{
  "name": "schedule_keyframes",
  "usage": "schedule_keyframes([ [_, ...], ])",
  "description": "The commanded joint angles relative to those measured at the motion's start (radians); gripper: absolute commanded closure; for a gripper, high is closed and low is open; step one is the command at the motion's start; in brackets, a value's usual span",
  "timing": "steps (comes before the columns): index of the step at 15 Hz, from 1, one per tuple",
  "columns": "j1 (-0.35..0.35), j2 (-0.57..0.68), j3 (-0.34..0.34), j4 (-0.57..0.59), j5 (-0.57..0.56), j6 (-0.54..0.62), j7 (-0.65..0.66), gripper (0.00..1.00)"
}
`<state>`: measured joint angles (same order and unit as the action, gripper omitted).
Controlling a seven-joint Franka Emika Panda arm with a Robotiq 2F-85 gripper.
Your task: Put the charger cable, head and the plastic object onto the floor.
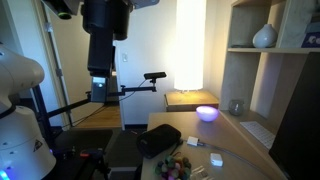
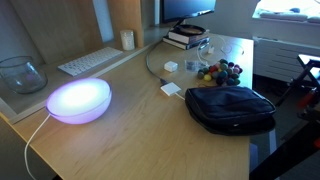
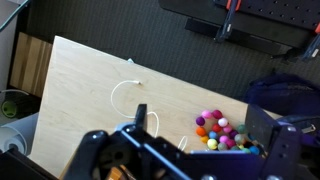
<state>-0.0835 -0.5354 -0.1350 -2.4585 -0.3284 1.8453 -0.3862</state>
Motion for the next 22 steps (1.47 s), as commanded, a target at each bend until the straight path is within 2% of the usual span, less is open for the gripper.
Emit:
schedule_keyframes([
  [1, 0.009, 0.000, -0.007, 0.002, -0.003, -0.003, 0.003, 0.00],
  [6, 0.031, 0.053, -0.022, 0.047, 0.033, -0.009, -0.042, 0.00],
  [11, 0.105, 0.075, -0.041, 0.107, 0.159, 0.049, -0.189, 0.00],
  [15, 0.132, 0.118, -0.049, 0.195, 0.245, 0.066, -0.262, 0.00],
  [18, 0.107, 0.192, -0.057, 0.274, 0.266, 0.079, -0.237, 0.00],
  [22, 0.051, 0.309, -0.055, 0.371, 0.219, 0.091, -0.126, 0.00],
])
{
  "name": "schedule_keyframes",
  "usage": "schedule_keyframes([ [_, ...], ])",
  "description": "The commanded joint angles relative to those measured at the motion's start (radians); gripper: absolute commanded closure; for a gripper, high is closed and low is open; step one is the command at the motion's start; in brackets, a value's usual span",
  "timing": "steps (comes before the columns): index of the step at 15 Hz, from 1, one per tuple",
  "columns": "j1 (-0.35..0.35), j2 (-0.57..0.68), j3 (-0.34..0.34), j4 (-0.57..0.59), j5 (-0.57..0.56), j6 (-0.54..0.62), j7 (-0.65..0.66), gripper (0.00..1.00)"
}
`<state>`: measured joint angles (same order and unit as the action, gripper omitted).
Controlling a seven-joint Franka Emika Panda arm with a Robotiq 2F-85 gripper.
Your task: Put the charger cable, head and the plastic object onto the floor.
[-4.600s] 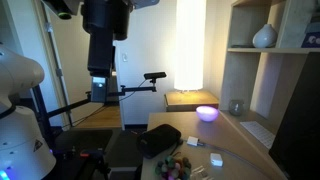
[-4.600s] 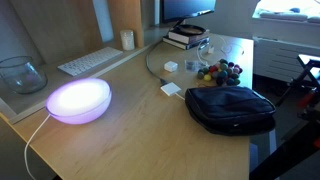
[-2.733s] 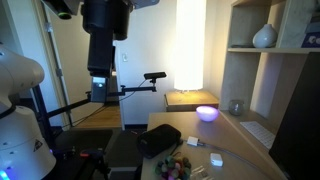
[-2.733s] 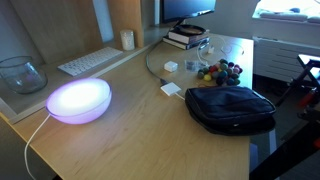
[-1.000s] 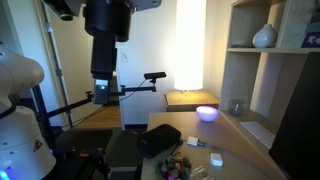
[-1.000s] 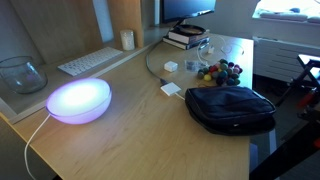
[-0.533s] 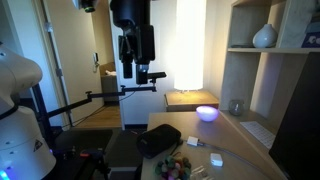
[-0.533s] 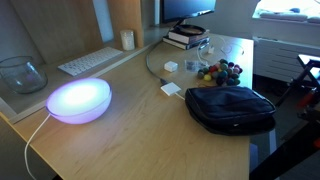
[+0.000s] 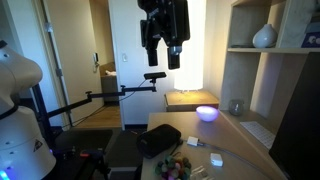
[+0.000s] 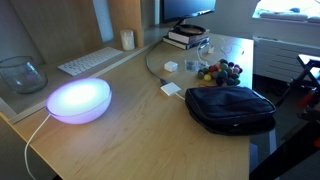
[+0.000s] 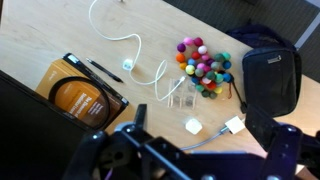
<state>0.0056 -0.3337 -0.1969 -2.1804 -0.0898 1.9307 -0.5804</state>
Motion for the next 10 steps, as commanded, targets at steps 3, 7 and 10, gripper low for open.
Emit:
schedule_keyframes([
  [3, -0.075, 0.199, 0.018, 0.141, -0.072, 0.014, 0.170, 0.00],
  [7, -0.106, 0.328, 0.024, 0.200, -0.169, -0.022, 0.292, 0.00],
  [10, -0.116, 0.417, 0.023, 0.230, -0.256, -0.063, 0.368, 0.00],
])
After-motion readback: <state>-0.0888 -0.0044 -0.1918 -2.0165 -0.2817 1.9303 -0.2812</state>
